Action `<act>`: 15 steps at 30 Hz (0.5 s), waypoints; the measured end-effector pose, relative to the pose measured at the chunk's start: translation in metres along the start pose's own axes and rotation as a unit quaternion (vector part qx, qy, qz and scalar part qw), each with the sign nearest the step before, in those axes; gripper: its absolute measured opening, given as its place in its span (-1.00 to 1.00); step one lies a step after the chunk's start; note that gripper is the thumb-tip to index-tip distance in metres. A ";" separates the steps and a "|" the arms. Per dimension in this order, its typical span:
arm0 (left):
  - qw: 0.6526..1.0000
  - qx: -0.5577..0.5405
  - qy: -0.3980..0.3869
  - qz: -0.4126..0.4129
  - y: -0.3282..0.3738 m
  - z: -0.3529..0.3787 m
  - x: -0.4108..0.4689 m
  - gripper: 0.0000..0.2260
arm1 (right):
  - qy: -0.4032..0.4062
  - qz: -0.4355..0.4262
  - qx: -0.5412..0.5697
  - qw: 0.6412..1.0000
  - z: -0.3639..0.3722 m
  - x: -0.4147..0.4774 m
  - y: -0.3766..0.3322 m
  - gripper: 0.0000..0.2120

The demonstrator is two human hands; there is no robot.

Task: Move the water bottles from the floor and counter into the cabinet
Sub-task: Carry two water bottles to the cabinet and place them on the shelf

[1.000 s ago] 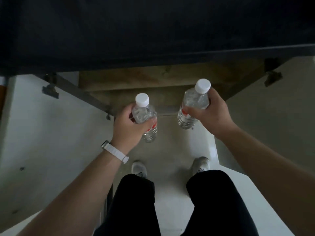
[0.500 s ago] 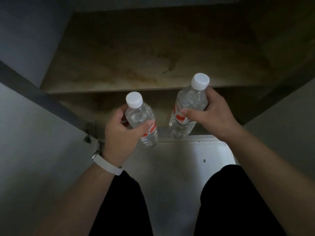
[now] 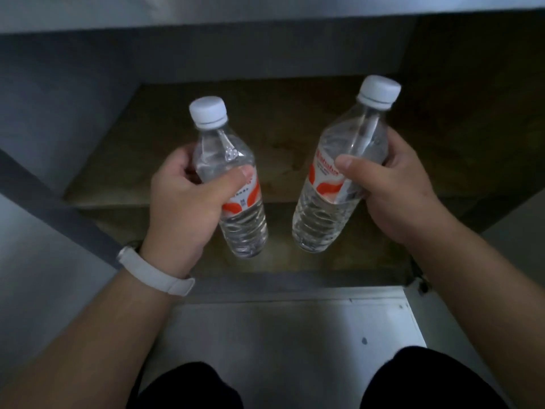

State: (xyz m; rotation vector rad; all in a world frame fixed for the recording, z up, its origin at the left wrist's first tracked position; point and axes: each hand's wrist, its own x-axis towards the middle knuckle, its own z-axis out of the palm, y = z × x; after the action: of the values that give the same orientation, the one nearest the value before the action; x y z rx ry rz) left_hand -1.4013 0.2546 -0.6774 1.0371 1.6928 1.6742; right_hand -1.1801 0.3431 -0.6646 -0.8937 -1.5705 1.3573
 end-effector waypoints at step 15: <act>0.998 0.026 0.033 0.041 0.030 0.014 0.069 -0.67 | 0.063 -0.005 -0.016 0.998 0.004 0.077 -0.008 -0.57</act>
State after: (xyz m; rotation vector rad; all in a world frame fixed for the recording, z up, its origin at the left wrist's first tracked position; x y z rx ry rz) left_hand -1.4243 0.3168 -0.6397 1.1005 1.7663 1.7409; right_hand -1.2132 0.4104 -0.6453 -0.9709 -1.5024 1.2471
